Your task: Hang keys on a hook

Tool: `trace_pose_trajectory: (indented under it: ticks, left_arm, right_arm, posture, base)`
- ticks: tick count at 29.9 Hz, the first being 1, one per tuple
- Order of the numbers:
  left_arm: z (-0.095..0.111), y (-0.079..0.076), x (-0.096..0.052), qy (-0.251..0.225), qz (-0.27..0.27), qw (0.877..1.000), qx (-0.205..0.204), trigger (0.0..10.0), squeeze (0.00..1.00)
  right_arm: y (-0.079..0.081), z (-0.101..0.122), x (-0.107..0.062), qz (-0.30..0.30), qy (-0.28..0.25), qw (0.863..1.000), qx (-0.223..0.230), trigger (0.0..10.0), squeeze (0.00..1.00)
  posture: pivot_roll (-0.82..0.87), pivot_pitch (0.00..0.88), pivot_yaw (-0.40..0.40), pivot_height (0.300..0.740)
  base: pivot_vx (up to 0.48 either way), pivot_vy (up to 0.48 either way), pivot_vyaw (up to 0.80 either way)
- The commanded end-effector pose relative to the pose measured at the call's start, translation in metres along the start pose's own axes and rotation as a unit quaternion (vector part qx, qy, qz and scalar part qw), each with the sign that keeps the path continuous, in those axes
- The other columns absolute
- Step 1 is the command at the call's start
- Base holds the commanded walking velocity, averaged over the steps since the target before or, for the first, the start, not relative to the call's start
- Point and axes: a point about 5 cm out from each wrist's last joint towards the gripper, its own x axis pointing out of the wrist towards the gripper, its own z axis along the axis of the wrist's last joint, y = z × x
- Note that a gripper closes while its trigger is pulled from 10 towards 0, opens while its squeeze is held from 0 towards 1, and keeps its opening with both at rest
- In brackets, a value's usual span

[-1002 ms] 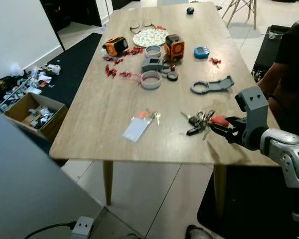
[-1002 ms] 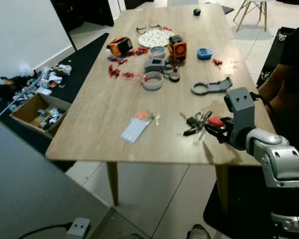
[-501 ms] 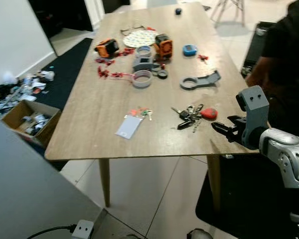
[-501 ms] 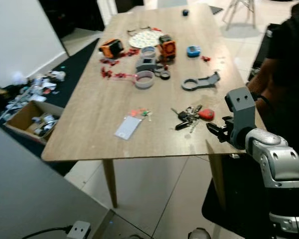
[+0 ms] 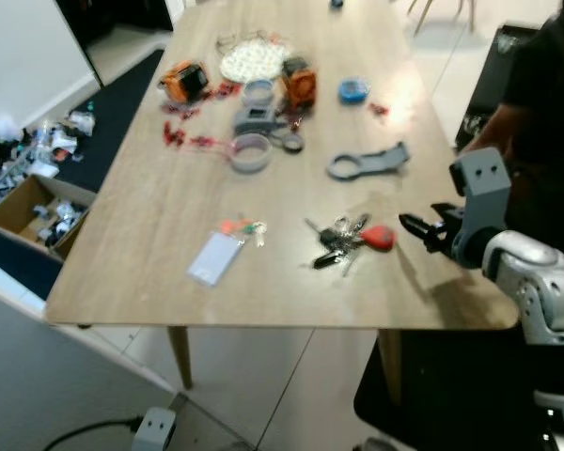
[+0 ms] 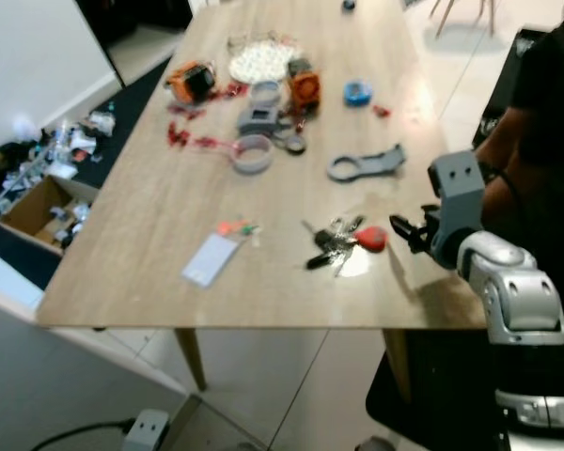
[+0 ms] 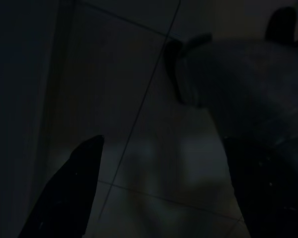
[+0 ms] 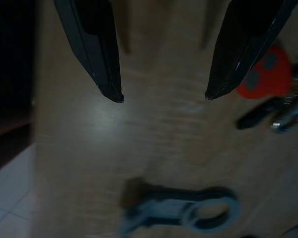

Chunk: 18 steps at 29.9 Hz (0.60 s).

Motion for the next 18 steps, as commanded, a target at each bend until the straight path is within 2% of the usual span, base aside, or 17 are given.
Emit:
trace_pose_trajectory:
  ticks: [1,5,6,8,11,18]
  left_arm:
    - [-0.012,-0.006,0.000,0.019,-0.011,1.000,-0.001,10.0,0.00]
    - [-0.013,-0.006,0.000,0.019,-0.012,1.000,0.000,10.0,0.00]
    - [-0.013,-0.006,0.000,0.019,-0.012,1.000,0.000,10.0,0.00]
    - [-0.012,-0.006,0.000,0.020,-0.012,1.000,0.001,10.0,0.00]
    - [-0.012,-0.006,0.000,0.021,-0.012,1.000,0.004,10.0,0.00]
    - [-0.011,-0.006,0.000,0.021,-0.013,1.000,0.005,10.0,0.00]
  right_arm:
    - [0.006,0.001,0.004,0.010,-0.013,1.000,0.013,10.0,0.00]
    - [0.022,0.001,0.010,0.044,-0.020,0.998,0.047,10.0,0.00]
    - [0.022,0.001,0.010,0.044,-0.020,0.998,0.047,10.0,0.00]
    - [0.033,-0.001,0.013,0.078,-0.012,0.996,0.044,10.0,0.00]
    - [0.042,0.003,0.016,0.109,-0.016,0.993,0.040,10.0,0.00]
    - [0.054,0.006,0.024,0.145,-0.020,0.987,0.060,10.0,0.00]
  posture:
    - [-0.15,0.127,0.117,0.740]
    - [-0.15,0.127,0.117,0.740]
    - [-0.15,0.127,0.117,0.740]
    - [-0.16,0.134,0.126,0.740]
    - [-0.16,0.134,0.126,0.740]
    - [-0.16,0.139,0.128,0.740]
  base:
    - [0.000,0.000,0.00]
    - [0.000,0.000,0.00]
    - [0.000,0.000,0.00]
    - [0.000,0.000,0.00]
    - [0.000,0.000,0.00]
    - [0.000,0.000,0.00]
